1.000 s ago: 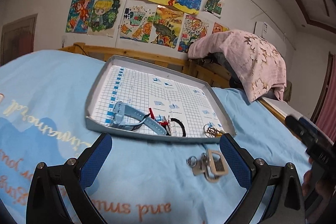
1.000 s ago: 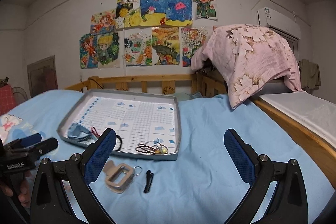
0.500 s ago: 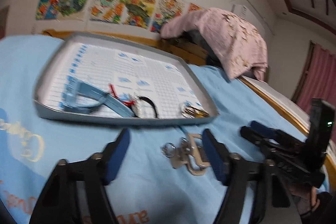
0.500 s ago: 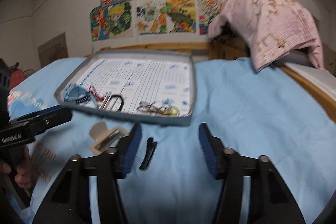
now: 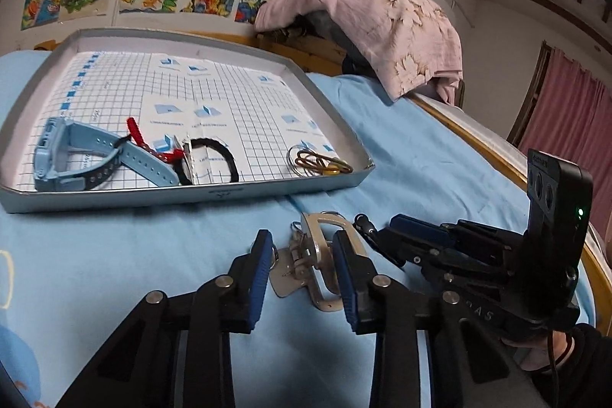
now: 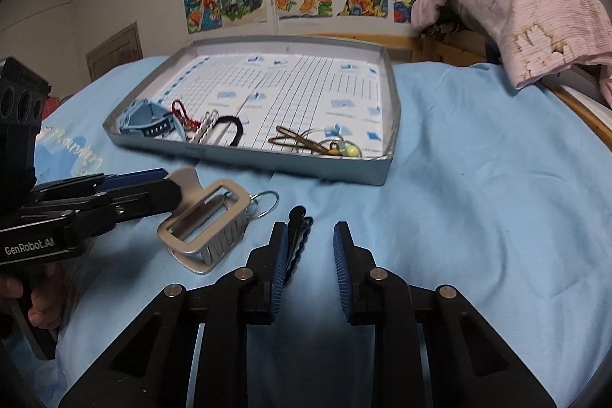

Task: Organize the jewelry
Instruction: 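Close left tool on beige keychain while right tool grasps black beaded hair tie, then carry keychain and hair tie into the tray with both tools, open both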

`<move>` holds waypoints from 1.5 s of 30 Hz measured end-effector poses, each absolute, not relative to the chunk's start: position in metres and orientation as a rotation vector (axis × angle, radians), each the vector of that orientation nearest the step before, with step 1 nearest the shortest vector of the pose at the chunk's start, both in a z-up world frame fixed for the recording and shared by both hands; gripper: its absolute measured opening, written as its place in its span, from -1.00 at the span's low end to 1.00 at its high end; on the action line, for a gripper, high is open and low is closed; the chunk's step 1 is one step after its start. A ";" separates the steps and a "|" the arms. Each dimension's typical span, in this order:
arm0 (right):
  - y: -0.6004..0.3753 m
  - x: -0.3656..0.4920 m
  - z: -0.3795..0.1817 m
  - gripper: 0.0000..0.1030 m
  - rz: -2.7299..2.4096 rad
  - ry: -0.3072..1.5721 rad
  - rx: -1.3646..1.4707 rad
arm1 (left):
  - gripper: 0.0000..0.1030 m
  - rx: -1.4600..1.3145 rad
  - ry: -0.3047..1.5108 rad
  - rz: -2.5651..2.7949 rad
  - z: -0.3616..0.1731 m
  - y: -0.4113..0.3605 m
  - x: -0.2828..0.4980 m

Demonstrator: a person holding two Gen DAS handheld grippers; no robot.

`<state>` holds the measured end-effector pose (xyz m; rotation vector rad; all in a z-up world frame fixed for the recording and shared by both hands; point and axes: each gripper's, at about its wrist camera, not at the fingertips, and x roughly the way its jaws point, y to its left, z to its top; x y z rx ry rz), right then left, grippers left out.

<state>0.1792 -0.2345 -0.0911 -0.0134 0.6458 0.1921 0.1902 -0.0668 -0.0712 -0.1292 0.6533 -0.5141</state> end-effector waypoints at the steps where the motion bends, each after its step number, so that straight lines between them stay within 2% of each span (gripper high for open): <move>1: -0.232 0.181 -0.093 -0.58 0.198 0.655 -0.019 | -0.43 -0.133 0.657 -0.515 -0.072 -0.067 0.192; 4: -0.229 0.184 -0.097 -0.58 0.202 0.676 -0.029 | -0.58 -0.153 0.676 -0.530 -0.074 -0.069 0.198; 7: -0.226 0.188 -0.100 -0.58 0.201 0.699 -0.038 | -0.64 -0.145 0.684 -0.538 -0.074 -0.073 0.201; 9: -0.225 0.190 -0.102 -0.59 0.202 0.710 -0.043 | -0.78 -0.138 0.679 -0.536 -0.074 -0.075 0.201; 14: -0.222 0.189 -0.106 -0.74 0.214 0.734 -0.016 | -0.88 -0.125 0.668 -0.532 -0.072 -0.075 0.197; 16: -0.222 0.188 -0.108 -0.84 0.214 0.738 -0.005 | -0.89 -0.116 0.654 -0.535 -0.071 -0.076 0.192; 31: -0.234 0.159 -0.091 -0.85 0.179 0.604 0.045 | -0.90 -0.132 0.588 -0.571 -0.052 -0.058 0.153; 45: -0.223 0.180 -0.042 -0.85 0.150 0.478 -0.013 | -0.90 -0.203 0.483 -0.415 -0.018 -0.033 0.198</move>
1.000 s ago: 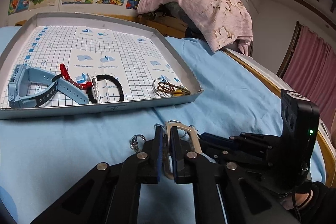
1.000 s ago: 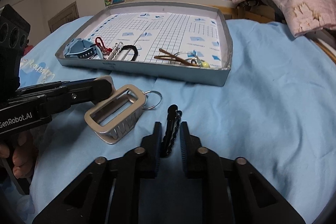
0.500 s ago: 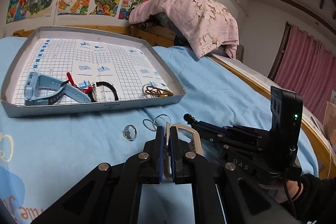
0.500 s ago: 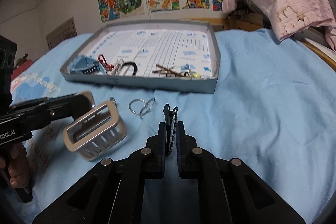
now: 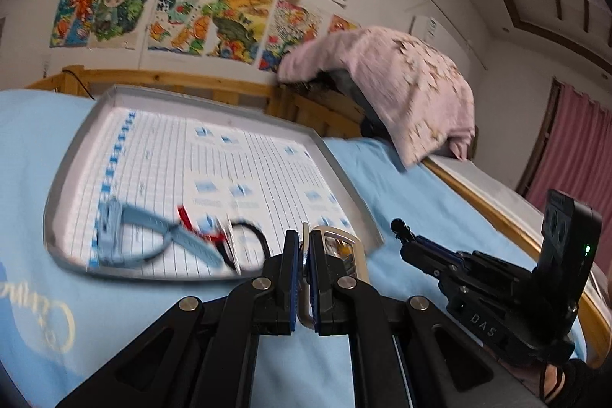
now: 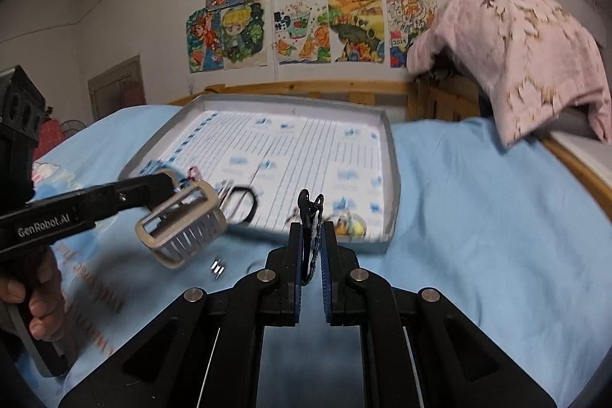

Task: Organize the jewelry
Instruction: 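Carry keychain and hair tie into the tray with both tools, open both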

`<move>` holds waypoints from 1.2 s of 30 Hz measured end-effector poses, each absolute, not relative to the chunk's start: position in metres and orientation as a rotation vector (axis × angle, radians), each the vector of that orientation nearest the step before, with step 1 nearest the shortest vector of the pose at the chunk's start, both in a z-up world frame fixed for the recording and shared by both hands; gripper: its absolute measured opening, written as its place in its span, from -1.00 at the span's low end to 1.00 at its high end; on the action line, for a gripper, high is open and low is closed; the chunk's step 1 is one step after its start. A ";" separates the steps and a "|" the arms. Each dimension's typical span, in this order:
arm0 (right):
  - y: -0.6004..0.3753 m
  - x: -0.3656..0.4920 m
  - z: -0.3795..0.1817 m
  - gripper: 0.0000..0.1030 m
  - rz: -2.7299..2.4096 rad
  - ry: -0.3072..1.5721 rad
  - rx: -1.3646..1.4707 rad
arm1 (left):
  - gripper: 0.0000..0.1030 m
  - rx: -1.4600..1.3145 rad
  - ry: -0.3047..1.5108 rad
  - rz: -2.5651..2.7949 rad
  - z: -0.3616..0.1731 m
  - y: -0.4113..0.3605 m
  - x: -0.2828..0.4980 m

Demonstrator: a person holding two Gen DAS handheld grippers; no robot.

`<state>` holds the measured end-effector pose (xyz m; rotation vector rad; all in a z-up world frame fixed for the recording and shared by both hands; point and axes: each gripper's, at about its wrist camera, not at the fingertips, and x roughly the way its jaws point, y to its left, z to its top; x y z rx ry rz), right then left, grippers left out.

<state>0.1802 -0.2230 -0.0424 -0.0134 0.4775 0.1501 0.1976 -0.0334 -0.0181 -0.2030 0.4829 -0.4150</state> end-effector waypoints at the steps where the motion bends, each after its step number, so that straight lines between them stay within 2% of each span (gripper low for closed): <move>1: -0.223 0.186 -0.041 -0.85 0.144 0.477 -0.015 | -0.90 -0.208 0.477 -0.408 -0.017 -0.034 0.203; 10: -0.229 0.250 -0.048 -0.85 0.102 0.506 0.021 | -0.90 -0.202 0.489 -0.329 -0.027 -0.047 0.257; 26: -0.233 0.266 -0.083 -0.84 0.133 0.569 0.072 | -0.87 -0.180 0.564 -0.295 -0.054 -0.056 0.274; 31: -0.236 0.265 -0.083 -0.83 0.129 0.563 0.079 | -0.73 -0.174 0.577 -0.261 -0.053 -0.056 0.276; 36: -0.240 0.260 -0.079 -0.81 0.113 0.556 0.085 | -0.71 -0.184 0.584 -0.250 -0.051 -0.053 0.275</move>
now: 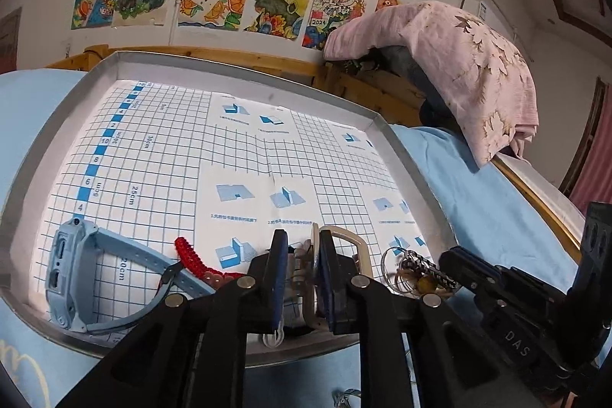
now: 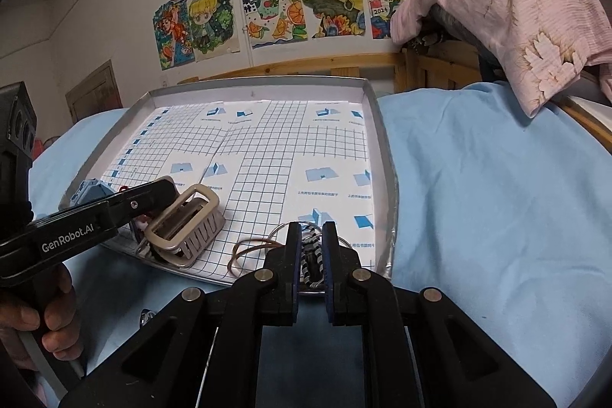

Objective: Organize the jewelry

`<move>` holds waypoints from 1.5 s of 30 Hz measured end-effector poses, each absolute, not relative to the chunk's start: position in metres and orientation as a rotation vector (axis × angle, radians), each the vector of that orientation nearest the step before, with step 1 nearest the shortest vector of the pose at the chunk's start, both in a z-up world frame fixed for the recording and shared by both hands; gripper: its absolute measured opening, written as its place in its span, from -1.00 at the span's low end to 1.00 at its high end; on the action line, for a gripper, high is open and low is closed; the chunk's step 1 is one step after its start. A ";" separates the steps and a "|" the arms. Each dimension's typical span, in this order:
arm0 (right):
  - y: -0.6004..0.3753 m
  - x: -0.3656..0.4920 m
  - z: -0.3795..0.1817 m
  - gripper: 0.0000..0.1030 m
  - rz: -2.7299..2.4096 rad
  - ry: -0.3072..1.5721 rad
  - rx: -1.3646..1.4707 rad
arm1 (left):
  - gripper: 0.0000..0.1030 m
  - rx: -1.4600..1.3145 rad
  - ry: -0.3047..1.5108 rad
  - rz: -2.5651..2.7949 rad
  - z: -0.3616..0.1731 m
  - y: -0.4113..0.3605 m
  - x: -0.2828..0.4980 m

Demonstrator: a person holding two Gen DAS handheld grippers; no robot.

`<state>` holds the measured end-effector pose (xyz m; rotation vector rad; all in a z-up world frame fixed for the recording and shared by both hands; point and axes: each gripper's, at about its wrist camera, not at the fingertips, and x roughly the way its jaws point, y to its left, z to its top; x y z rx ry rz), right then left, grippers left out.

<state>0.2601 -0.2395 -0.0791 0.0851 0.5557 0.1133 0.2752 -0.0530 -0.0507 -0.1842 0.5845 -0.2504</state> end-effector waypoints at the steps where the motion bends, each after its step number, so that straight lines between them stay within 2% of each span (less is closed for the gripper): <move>1: -0.240 0.258 -0.078 -0.81 0.107 0.553 0.086 | -0.70 -0.187 0.580 -0.249 -0.049 -0.052 0.273; 3: -0.242 0.253 -0.074 -0.80 0.093 0.540 0.089 | -0.68 -0.180 0.559 -0.246 -0.045 -0.051 0.268; 5: -0.244 0.246 -0.068 -0.58 0.073 0.511 0.090 | -0.54 -0.167 0.531 -0.245 -0.039 -0.050 0.260; 6: -0.246 0.241 -0.064 -0.33 0.065 0.491 0.094 | -0.49 -0.161 0.513 -0.245 -0.034 -0.050 0.255; 7: -0.247 0.236 -0.061 -0.25 0.062 0.476 0.098 | -0.36 -0.158 0.502 -0.245 -0.032 -0.050 0.251; 9: -0.249 0.226 -0.053 -0.24 0.055 0.443 0.097 | -0.08 -0.161 0.466 -0.239 -0.024 -0.047 0.239; 11: -0.249 0.218 -0.045 -0.24 0.044 0.421 0.088 | 0.47 -0.176 0.432 -0.228 -0.018 -0.042 0.229; 12: -0.248 0.213 -0.040 -0.24 0.041 0.407 0.084 | 0.54 -0.187 0.401 -0.216 -0.014 -0.038 0.219; 14: -0.247 0.202 -0.032 -0.09 0.035 0.384 0.071 | 0.63 -0.195 0.380 -0.205 -0.008 -0.033 0.210; 15: -0.247 0.194 -0.027 0.07 0.030 0.364 0.066 | 0.69 -0.198 0.373 -0.198 -0.005 -0.030 0.204; 17: -0.247 0.179 -0.019 0.24 0.019 0.323 0.064 | 1.00 -0.201 0.332 -0.166 0.001 -0.024 0.187; 19: -0.248 0.158 -0.009 0.48 0.011 0.271 0.067 | 1.00 -0.199 0.289 -0.144 0.007 -0.018 0.167; 25: -0.248 0.104 0.013 0.85 0.011 0.163 0.073 | 1.00 -0.152 0.259 -0.131 0.016 -0.010 0.118; 31: -0.237 0.062 0.030 0.94 0.012 0.124 0.038 | 1.00 -0.150 0.252 -0.118 0.020 0.004 0.076; 45: -0.221 0.009 0.018 0.94 0.019 0.193 0.012 | 1.00 -0.140 0.311 -0.068 0.007 0.030 0.031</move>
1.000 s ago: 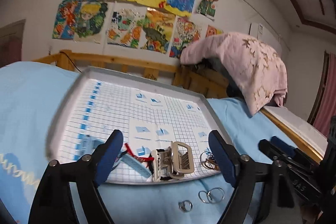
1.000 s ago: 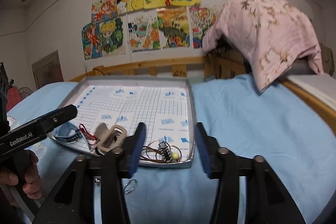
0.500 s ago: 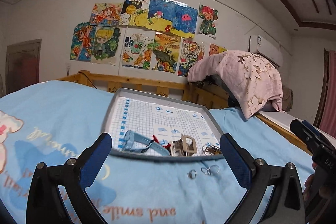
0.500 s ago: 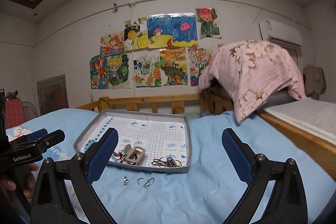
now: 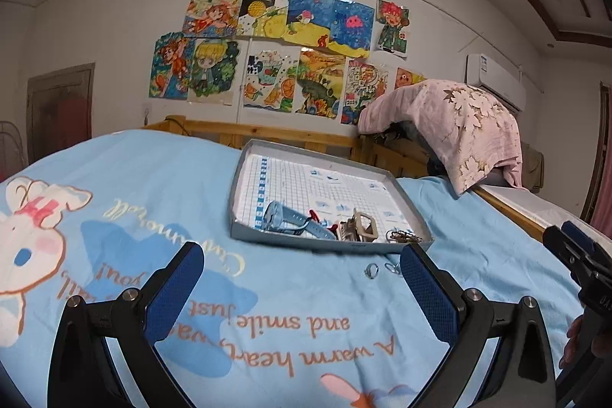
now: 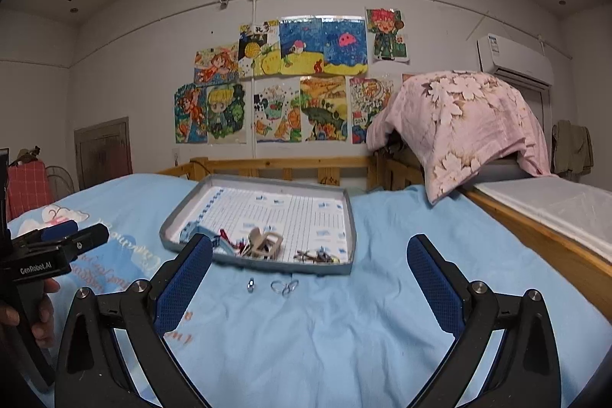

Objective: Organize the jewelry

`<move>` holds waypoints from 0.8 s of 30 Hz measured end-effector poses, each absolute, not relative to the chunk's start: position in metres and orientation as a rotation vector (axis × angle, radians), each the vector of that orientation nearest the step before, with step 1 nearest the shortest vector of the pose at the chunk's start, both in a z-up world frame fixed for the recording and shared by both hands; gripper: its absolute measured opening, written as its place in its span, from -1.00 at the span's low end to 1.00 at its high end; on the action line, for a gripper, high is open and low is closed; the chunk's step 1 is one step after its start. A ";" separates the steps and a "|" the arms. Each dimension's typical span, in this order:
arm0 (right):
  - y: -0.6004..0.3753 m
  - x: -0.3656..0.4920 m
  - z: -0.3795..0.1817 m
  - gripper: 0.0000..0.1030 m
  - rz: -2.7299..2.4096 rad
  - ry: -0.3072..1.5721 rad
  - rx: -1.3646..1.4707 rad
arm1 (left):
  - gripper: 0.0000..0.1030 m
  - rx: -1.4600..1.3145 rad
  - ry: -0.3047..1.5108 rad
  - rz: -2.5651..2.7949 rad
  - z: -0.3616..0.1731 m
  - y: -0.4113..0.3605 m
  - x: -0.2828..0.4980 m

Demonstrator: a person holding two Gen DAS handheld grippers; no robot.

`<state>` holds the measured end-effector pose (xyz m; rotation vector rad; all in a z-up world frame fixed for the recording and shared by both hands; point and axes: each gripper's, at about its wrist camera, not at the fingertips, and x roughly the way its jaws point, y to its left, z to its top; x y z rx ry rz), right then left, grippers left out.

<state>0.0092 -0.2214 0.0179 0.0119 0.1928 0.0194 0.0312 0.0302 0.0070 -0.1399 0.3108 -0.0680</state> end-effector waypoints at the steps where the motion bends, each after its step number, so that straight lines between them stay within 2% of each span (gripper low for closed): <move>1: -0.221 0.008 0.016 0.94 0.020 0.200 0.014 | 1.00 -0.140 0.314 -0.067 0.006 0.030 0.031; 15: -0.216 0.023 0.021 0.94 0.023 0.193 0.001 | 1.00 -0.137 0.317 -0.070 0.007 0.025 0.035; 24: -0.207 0.047 0.030 0.94 0.016 0.166 -0.040 | 1.00 -0.181 0.332 -0.082 0.020 0.020 0.066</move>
